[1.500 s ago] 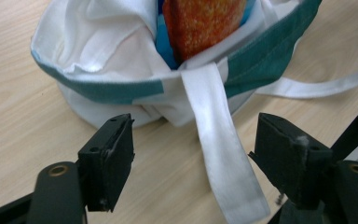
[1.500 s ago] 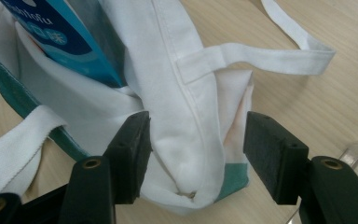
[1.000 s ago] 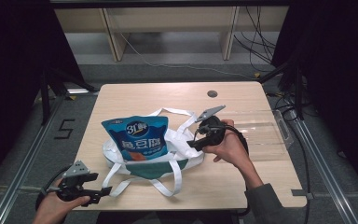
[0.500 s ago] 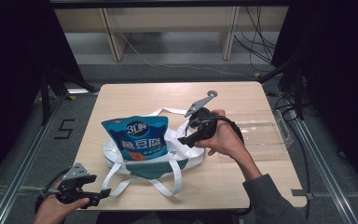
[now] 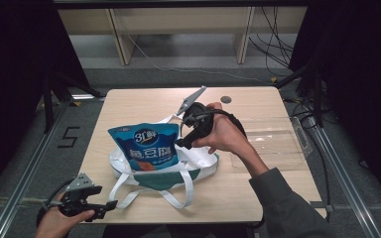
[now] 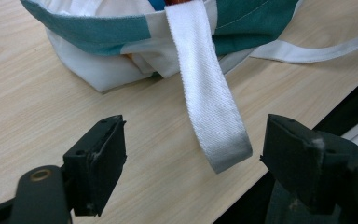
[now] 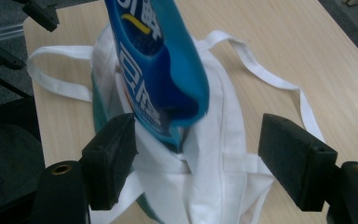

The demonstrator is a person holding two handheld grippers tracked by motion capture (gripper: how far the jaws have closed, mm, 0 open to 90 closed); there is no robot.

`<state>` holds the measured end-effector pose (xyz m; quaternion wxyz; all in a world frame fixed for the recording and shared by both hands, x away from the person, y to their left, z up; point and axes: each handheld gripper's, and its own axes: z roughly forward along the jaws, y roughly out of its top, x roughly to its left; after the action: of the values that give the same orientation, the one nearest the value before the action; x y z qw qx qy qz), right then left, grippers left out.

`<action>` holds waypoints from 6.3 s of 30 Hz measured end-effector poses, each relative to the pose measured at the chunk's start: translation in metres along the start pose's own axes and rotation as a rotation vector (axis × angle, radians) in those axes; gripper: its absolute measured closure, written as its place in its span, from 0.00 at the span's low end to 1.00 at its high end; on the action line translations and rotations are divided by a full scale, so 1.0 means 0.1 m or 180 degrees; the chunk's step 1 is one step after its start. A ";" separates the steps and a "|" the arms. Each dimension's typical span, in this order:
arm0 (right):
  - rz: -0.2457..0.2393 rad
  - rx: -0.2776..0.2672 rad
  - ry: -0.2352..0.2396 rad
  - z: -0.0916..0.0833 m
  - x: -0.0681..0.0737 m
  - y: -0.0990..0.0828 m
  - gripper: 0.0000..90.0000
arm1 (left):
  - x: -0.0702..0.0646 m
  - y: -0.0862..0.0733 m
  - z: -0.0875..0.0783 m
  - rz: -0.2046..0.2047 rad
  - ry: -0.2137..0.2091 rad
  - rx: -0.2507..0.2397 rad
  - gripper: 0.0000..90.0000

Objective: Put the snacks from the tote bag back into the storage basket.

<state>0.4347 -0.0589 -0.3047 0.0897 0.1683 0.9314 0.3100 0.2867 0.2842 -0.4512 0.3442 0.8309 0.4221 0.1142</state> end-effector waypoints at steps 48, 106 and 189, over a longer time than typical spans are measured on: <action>-0.0808 0.0700 0.0425 0.55 0.15 0.98 0.91 | 0.00 -0.02 0.04 -0.0006 -0.0016 0.0038 0.23; -0.0805 0.0755 -0.0391 -1.26 -0.35 0.91 1.00 | 0.05 -0.03 0.03 0.0039 0.0068 0.0022 0.21; 0.0309 0.0816 -0.0400 -1.18 -1.35 -1.08 1.00 | 0.05 -0.03 0.05 -0.0018 0.0102 -0.0025 0.21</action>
<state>0.5002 -0.2549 -0.2688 0.1105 0.2423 0.9467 0.1814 0.2903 0.2865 -0.4570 0.3410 0.8264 0.4295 0.1281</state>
